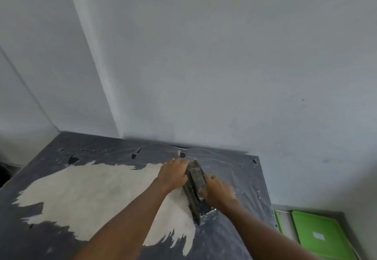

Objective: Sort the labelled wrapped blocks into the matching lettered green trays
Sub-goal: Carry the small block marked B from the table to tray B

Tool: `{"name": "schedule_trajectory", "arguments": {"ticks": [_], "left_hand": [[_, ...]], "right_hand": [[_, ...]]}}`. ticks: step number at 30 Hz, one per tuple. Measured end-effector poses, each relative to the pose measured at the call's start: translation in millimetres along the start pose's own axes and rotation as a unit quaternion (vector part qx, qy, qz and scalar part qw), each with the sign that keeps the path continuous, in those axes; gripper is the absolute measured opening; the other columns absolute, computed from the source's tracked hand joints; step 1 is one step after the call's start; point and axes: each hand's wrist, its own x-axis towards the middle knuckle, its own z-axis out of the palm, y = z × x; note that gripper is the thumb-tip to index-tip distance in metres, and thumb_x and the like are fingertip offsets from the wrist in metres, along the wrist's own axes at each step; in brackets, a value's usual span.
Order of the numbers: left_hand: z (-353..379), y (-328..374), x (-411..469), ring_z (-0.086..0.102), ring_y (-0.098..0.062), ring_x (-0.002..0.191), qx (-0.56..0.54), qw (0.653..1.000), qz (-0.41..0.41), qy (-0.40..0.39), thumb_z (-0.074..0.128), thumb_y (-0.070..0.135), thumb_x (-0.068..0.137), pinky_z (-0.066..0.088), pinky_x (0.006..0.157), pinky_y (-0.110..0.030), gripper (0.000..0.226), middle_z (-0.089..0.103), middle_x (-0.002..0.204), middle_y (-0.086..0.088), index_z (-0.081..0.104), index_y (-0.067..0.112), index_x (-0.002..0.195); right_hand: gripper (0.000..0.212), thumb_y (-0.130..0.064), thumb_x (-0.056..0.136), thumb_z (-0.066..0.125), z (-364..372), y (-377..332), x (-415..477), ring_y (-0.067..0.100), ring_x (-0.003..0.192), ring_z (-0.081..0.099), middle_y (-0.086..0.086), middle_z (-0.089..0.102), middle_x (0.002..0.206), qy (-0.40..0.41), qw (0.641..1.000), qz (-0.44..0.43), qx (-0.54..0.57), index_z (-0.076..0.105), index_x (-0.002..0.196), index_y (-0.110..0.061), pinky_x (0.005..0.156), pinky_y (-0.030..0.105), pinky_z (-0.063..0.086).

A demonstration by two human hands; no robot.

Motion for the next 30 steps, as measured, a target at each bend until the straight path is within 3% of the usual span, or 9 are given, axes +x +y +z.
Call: {"name": "schedule_trajectory", "arguments": {"ticks": [4, 7, 12, 15, 17, 20, 23, 27, 30], "left_hand": [[15, -15, 21, 0.05, -0.032, 0.122, -0.011, 1.0, 0.017, -0.015, 0.051, 0.021, 0.089, 0.047, 0.094, -0.047, 0.05, 0.051, 0.137, -0.011, 0.04, 0.016, 0.138], [27, -18, 31, 0.05, -0.032, 0.124, -0.019, 0.999, 0.03, -0.03, 0.051, 0.02, 0.09, 0.048, 0.096, -0.047, 0.054, 0.049, 0.14, -0.01, 0.037, 0.02, 0.142], [34, -17, 44, 0.04, -0.032, 0.136, -0.01, 0.997, 0.046, -0.062, 0.052, 0.013, 0.089, 0.045, 0.103, -0.049, 0.063, 0.034, 0.154, -0.012, 0.03, 0.023, 0.148], [27, -12, 52, 0.032, -0.031, 0.142, -0.025, 0.995, 0.071, -0.07, 0.052, 0.013, 0.086, 0.043, 0.106, -0.048, 0.071, 0.024, 0.16, -0.011, 0.025, 0.026, 0.151], [18, -5, 57, 0.035, -0.031, 0.14, -0.042, 0.994, 0.09, -0.054, 0.054, 0.013, 0.086, 0.043, 0.106, -0.048, 0.071, 0.026, 0.159, -0.01, 0.026, 0.026, 0.15], [0, 13, 61, 0.049, -0.027, 0.127, -0.089, 0.987, 0.129, -0.029, 0.059, 0.01, 0.087, 0.049, 0.097, -0.043, 0.062, 0.044, 0.147, -0.007, 0.039, 0.021, 0.144], [-15, 34, 69, 0.057, -0.017, 0.107, -0.137, 0.979, 0.153, -0.009, 0.062, 0.014, 0.088, 0.052, 0.091, -0.04, 0.047, 0.057, 0.127, -0.003, 0.049, 0.024, 0.132], [-31, 62, 78, 0.056, -0.014, 0.099, -0.219, 0.965, 0.146, -0.006, 0.06, 0.016, 0.092, 0.05, 0.09, -0.038, 0.031, 0.057, 0.111, 0.001, 0.055, 0.028, 0.12], [-38, 77, 85, 0.055, -0.015, 0.102, -0.229, 0.963, 0.14, -0.023, 0.058, 0.016, 0.094, 0.047, 0.09, -0.034, 0.031, 0.058, 0.109, 0.0, 0.056, 0.025, 0.124]], "right_hand": [[0.059, -0.049, 0.085, 0.059, 25, -10, 13, 0.029, 0.103, 0.058, 0.011, 0.056, 0.121, -0.012, 0.999, 0.042, -0.001, 0.038, 0.13, -0.017, 0.078, 0.043, 0.054], [0.069, -0.044, 0.084, 0.064, 42, -8, 20, 0.031, 0.109, 0.054, 0.013, 0.051, 0.128, -0.017, 0.999, 0.046, -0.019, 0.03, 0.136, -0.015, 0.081, 0.041, 0.053], [0.063, -0.032, 0.087, 0.057, 53, 6, 21, 0.027, 0.106, 0.052, 0.01, 0.049, 0.127, 0.009, 1.0, 0.022, 0.011, 0.025, 0.139, -0.019, 0.077, 0.038, 0.053], [0.055, -0.036, 0.086, 0.055, 30, 25, 21, 0.021, 0.092, 0.055, 0.005, 0.053, 0.114, 0.018, 0.997, -0.016, 0.068, 0.034, 0.134, -0.023, 0.067, 0.031, 0.048], [0.048, -0.034, 0.085, 0.056, 7, 39, 22, 0.016, 0.086, 0.055, 0.001, 0.055, 0.109, 0.03, 0.993, -0.035, 0.111, 0.041, 0.13, -0.025, 0.068, 0.029, 0.049], [0.036, -0.027, 0.085, 0.056, -28, 60, 22, 0.006, 0.07, 0.055, -0.005, 0.06, 0.093, 0.035, 0.974, -0.018, 0.224, 0.052, 0.121, -0.026, 0.061, 0.023, 0.049], [0.026, -0.026, 0.085, 0.05, -57, 83, 19, 0.007, 0.055, 0.054, -0.002, 0.065, 0.074, 0.063, 0.954, -0.006, 0.293, 0.059, 0.109, -0.029, 0.052, 0.029, 0.045], [0.024, -0.029, 0.084, 0.043, -90, 109, 11, 0.012, 0.069, 0.06, -0.002, 0.066, 0.077, 0.095, 0.948, -0.009, 0.302, 0.062, 0.098, -0.031, 0.063, 0.037, 0.048], [0.02, -0.028, 0.089, 0.046, -107, 126, 5, 0.011, 0.081, 0.062, -0.004, 0.066, 0.091, 0.116, 0.953, -0.026, 0.279, 0.059, 0.104, -0.032, 0.065, 0.028, 0.052]]}}
